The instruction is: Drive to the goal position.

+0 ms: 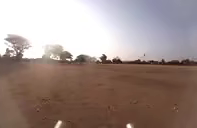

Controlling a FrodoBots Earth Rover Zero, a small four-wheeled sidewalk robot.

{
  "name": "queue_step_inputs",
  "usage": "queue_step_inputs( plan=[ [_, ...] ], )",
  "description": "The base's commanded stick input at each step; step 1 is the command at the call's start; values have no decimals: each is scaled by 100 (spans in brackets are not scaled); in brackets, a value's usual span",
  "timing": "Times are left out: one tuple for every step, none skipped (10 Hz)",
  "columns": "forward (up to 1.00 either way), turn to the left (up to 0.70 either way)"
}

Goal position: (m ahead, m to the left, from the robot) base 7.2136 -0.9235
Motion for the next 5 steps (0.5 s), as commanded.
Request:
queue_step_inputs(
  plan=[
    [70,0],
    [70,0],
    [70,0],
    [70,0],
    [70,0]
  ],
)
